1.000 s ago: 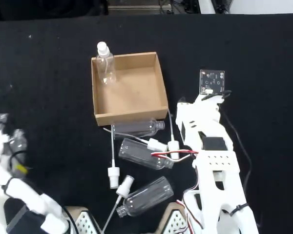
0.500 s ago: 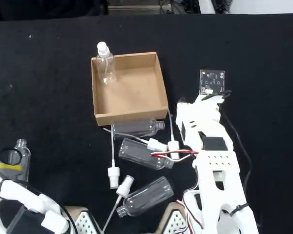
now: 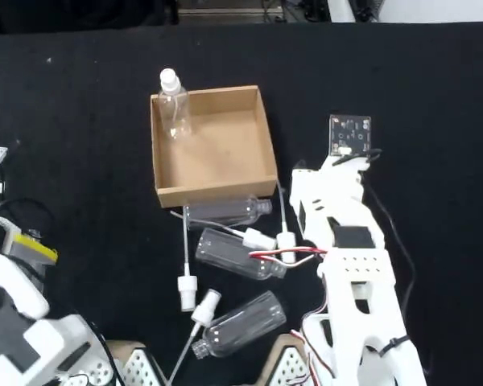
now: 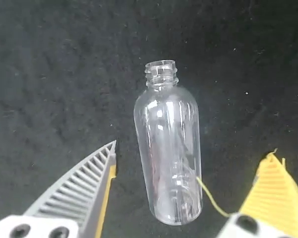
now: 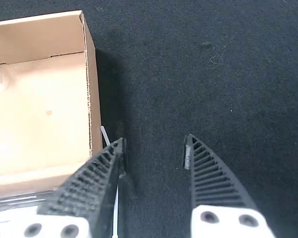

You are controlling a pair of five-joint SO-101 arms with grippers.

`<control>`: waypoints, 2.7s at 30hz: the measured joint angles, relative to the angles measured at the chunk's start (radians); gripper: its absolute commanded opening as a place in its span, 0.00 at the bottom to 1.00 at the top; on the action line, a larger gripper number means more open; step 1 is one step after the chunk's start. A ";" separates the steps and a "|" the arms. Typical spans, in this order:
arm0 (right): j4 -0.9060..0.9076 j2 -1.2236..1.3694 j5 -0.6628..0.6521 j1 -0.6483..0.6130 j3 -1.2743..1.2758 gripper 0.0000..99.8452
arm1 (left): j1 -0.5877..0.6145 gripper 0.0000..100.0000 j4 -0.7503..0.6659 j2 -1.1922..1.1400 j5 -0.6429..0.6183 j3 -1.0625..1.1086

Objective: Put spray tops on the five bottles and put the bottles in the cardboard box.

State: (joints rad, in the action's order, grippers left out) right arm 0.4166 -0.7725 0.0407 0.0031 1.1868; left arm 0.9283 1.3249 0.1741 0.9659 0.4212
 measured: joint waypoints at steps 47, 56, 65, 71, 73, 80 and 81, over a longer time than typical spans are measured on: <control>0.000 0.000 0.000 0.000 0.014 0.18 | 0.147 0.32 -0.258 -0.209 0.238 0.028; 0.000 0.000 0.000 0.000 0.014 0.18 | 0.100 0.17 -0.207 -0.209 0.235 0.034; 0.000 0.000 0.000 0.000 0.014 0.18 | 0.068 0.07 -0.269 -0.209 0.109 0.034; 0.000 0.000 0.000 0.000 0.014 0.18 | 0.028 0.03 -0.272 -0.209 -0.098 0.029; 0.000 0.000 0.000 0.000 0.014 0.18 | 0.000 0.03 -0.275 -0.209 -0.224 0.023; 0.000 0.000 0.000 0.000 0.014 0.18 | -0.195 0.03 -0.272 0.017 -0.601 0.025; 0.000 0.000 0.000 0.000 0.014 0.18 | -0.232 0.03 -0.272 0.057 -0.628 0.025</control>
State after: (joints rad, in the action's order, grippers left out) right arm 0.4166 -0.7725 0.0407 0.0031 1.2006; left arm 0.6966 1.0533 0.2309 0.3383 0.4457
